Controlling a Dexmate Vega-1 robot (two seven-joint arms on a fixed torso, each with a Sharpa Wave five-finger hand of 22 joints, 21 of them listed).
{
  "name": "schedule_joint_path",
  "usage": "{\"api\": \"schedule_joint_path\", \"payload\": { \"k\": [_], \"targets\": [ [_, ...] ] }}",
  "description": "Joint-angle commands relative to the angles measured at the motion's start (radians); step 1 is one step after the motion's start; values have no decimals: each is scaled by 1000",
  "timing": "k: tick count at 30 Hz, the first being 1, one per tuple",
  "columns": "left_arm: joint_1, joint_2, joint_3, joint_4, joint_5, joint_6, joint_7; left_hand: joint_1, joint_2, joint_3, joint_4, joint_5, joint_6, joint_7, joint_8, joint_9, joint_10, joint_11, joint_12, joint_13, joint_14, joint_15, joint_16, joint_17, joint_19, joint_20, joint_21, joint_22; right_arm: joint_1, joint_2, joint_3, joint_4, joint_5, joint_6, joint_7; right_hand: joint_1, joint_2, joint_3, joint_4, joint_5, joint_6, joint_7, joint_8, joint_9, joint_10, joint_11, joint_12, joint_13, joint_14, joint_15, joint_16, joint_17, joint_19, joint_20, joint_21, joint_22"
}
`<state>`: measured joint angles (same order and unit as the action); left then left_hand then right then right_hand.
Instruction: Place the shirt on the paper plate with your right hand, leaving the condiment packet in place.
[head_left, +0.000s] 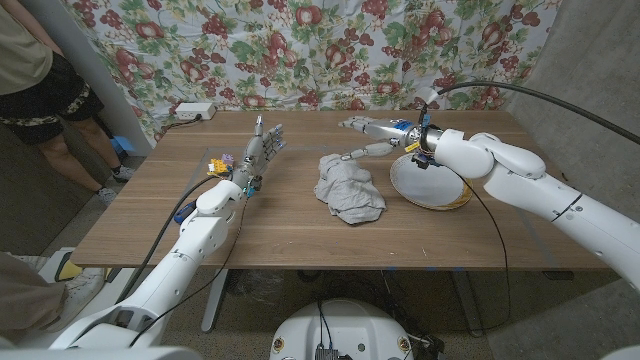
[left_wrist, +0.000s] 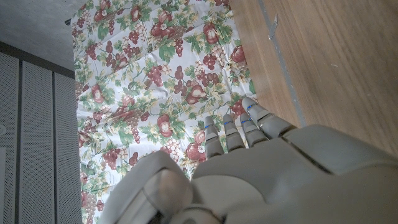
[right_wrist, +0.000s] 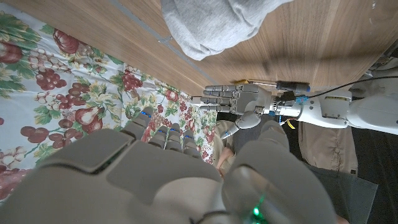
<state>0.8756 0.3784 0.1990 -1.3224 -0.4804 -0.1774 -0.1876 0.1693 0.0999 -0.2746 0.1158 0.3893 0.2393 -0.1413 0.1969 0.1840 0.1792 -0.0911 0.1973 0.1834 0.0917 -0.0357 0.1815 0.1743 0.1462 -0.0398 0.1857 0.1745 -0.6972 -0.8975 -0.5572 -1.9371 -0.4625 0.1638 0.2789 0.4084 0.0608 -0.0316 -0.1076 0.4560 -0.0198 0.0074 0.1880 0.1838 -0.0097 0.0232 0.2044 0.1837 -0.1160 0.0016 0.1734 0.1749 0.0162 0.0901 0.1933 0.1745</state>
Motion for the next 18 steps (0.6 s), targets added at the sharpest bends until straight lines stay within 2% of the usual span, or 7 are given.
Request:
{"api": "schedule_joint_path", "payload": {
  "k": [1, 6, 10, 18],
  "targets": [
    [15, 3, -2, -18, -3, 2, 8, 11, -2, -7, 4, -1, 6, -1, 2, 2, 3, 2, 6, 5, -9, -73, 3, 3, -4, -51, 7, 2, 11, 18, -19, 21, -12, 8, 7, 5, 11, -3, -2, 8, -6, 2, 3, 3, -4, 3, 6, 3, 0, 6, 7, 3, -1, 18, 5, 2],
    [27, 8, -5, -33, -6, 7, 14, 11, -2, -7, 4, -1, 5, -1, 1, 2, 4, 1, 6, 5, -8, -73, 3, 3, -4, -52, 7, 2, 14, 25, -27, 24, -23, 7, 8, 6, 12, -4, -2, 8, -8, 1, 3, 3, -6, 3, 5, 3, -5, 8, 6, 3, -3, 20, 3, 1],
    [31, 11, -6, -38, -7, 6, 15, 11, -1, -7, 4, -1, 7, -2, 2, 2, 6, 2, 6, 5, -8, -75, 3, 3, -4, -52, 7, 2, 16, 26, -32, 21, -33, 3, 15, 7, 14, -5, -2, 9, -7, 3, 4, 3, 0, 2, 9, 3, 22, -7, 16, 3, -1, 21, 3, 1],
    [35, 14, -6, -42, -10, 8, 15, 12, 0, -7, 5, -2, 6, -2, 1, 2, 6, 2, 6, 5, -8, -75, 3, 3, -4, -53, 7, 2, 15, 30, -39, 24, -42, -8, 19, 5, 16, -6, 0, 9, -8, 0, 4, 3, -9, 5, 5, 3, 7, 0, 10, 4, -12, 20, -2, 1]
  ]
}}
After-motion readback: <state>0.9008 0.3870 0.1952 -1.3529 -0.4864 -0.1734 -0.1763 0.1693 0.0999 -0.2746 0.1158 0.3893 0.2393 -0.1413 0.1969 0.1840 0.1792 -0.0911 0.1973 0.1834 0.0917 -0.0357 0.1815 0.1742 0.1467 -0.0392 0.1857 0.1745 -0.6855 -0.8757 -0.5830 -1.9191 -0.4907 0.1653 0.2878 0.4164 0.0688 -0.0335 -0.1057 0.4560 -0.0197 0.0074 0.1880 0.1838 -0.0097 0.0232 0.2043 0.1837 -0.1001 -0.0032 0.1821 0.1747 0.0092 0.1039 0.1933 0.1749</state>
